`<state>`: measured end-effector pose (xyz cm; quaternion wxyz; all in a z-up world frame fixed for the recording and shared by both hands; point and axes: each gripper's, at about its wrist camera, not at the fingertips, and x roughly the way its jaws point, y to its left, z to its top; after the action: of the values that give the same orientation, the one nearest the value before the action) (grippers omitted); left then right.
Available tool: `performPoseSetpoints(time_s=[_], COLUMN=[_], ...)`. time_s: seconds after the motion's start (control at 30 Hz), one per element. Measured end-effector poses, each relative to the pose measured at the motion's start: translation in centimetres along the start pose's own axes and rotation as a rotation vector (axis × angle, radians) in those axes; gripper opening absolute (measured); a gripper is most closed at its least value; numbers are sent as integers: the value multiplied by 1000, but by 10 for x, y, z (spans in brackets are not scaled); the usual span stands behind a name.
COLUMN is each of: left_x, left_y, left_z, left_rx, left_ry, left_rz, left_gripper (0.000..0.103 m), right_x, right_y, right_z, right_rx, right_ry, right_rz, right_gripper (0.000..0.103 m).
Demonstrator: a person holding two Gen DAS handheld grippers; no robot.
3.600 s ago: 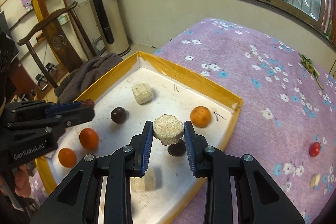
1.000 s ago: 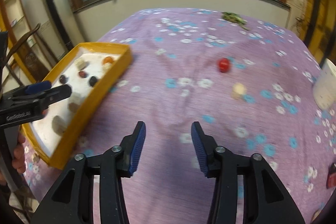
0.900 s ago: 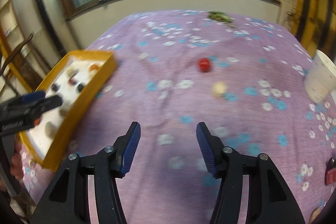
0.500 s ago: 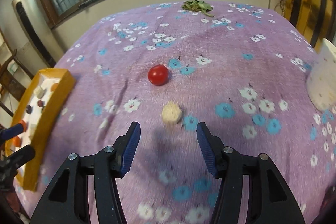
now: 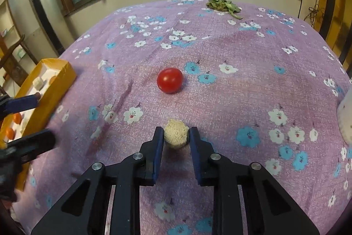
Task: Organize fruits
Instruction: 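Grasp the last pale yam piece with the right tool while the left tool grasps the red tomato, then carry the yam piece and red tomato with both tools over the tray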
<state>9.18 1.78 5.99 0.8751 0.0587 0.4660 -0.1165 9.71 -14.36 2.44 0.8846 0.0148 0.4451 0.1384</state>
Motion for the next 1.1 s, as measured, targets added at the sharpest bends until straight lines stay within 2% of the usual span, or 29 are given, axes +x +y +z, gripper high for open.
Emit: performPoseSetpoints(time_s=[0.23, 0.3, 0.47, 0.5, 0.57, 0.6, 0.87, 1.1], left_x=[40, 53, 82, 87, 88, 89, 69, 34], left_y=[-38, -45, -56, -57, -59, -60, -51, -42], left_z=[38, 48, 59, 59, 60, 59, 42, 2], left_rx=[25, 18, -7, -12, 0, 8, -2, 6], left_ry=[14, 27, 96, 104, 76, 77, 50, 48], left_rz=[-76, -95, -129, -137, -117, -122, -162, -182], left_gripper=[92, 83, 50, 47, 34, 31, 31, 31], right_x=[-27, -30, -31, -32, -33, -33, -46, -66], right_y=[-22, -32, -55, -58, -60, -61, -59, -44], right_z=[-21, -28, -35, -36, -38, -39, -43, -48], right_rx=[1, 28, 109, 117, 126, 132, 140, 130], right_ry=[-19, -16, -7, -8, -11, -13, -30, -56], right_rz=[-30, -26, -8, -8, -10, -11, -34, -51], right_gripper=[23, 23, 24, 24, 24, 24, 24, 23])
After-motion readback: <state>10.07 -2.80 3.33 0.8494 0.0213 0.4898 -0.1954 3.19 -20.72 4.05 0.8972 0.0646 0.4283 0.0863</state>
